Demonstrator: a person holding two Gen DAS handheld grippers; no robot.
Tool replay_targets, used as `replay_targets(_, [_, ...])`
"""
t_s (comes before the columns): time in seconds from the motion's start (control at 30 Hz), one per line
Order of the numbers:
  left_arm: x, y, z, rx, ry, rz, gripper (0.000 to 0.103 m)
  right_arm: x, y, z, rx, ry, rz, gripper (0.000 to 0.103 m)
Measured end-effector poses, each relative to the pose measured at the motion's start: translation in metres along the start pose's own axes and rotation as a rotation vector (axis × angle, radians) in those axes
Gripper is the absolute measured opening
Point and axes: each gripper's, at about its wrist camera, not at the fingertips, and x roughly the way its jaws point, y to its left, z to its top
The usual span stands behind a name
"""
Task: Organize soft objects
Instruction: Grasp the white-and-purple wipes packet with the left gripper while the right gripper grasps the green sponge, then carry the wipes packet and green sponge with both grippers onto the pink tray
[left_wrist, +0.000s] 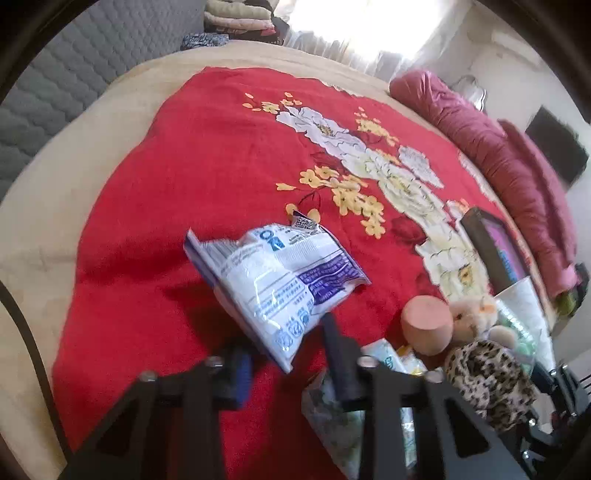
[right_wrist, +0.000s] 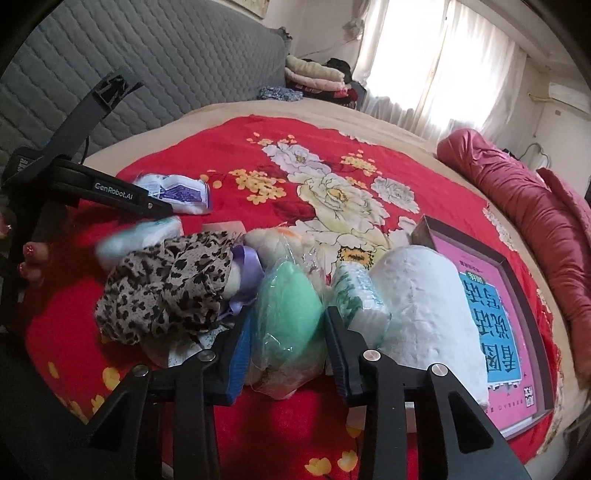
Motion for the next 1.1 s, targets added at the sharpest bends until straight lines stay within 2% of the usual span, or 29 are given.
replay_targets(0.1, [-0.004, 0.002, 0.001, -0.012, -0.013, -0.030, 0.022, -0.004, -0.002, 0.001, 0.004, -0.016, 0.002, 0.039])
replay_targets(0.23, [-0.007, 0.002, -0.001, -0.022, -0.002, -0.047, 0.023, -0.008, -0.005, 0.002, 0.016, -0.031, 0.001, 0.039])
replay_targets(0.27, [-0.008, 0.002, -0.002, -0.020, -0.002, -0.044, 0.026, -0.009, -0.006, 0.002, 0.017, -0.033, 0.001, 0.039])
replay_targets(0.3, [-0.009, 0.002, -0.002, -0.020, 0.006, -0.041, 0.035, -0.011, -0.007, 0.002, 0.021, -0.033, 0.008, 0.039])
replay_targets(0.37, [-0.010, 0.005, -0.003, -0.035, 0.018, -0.060, 0.046, -0.013, -0.008, 0.001, 0.025, -0.039, 0.012, 0.039])
replay_targets(0.67, [-0.006, 0.023, 0.008, -0.175, 0.024, -0.132, 0.052, -0.020, -0.010, 0.000, 0.031, -0.048, 0.032, 0.039])
replay_targets(0.77, [-0.006, 0.033, 0.010, -0.244, 0.012, -0.152, 0.052, -0.020, -0.010, -0.001, 0.031, -0.048, 0.033, 0.039])
replay_targets(0.97, [-0.012, 0.054, 0.011, -0.379, -0.059, -0.192, 0.051, -0.018, -0.009, -0.002, 0.029, -0.040, 0.041, 0.039])
replay_targets(1.03, [-0.010, 0.063, 0.012, -0.438, -0.078, -0.195, 0.044, -0.017, -0.008, -0.003, 0.026, -0.038, 0.042, 0.039])
replay_targets(1.07, [-0.008, 0.066, 0.012, -0.460, -0.073, -0.201, 0.031, -0.017, -0.007, -0.003, 0.025, -0.037, 0.043, 0.039])
replay_targets(1.1, [-0.004, 0.070, 0.012, -0.483, -0.063, -0.210, 0.029, -0.017, -0.007, -0.003, 0.023, -0.037, 0.041, 0.039])
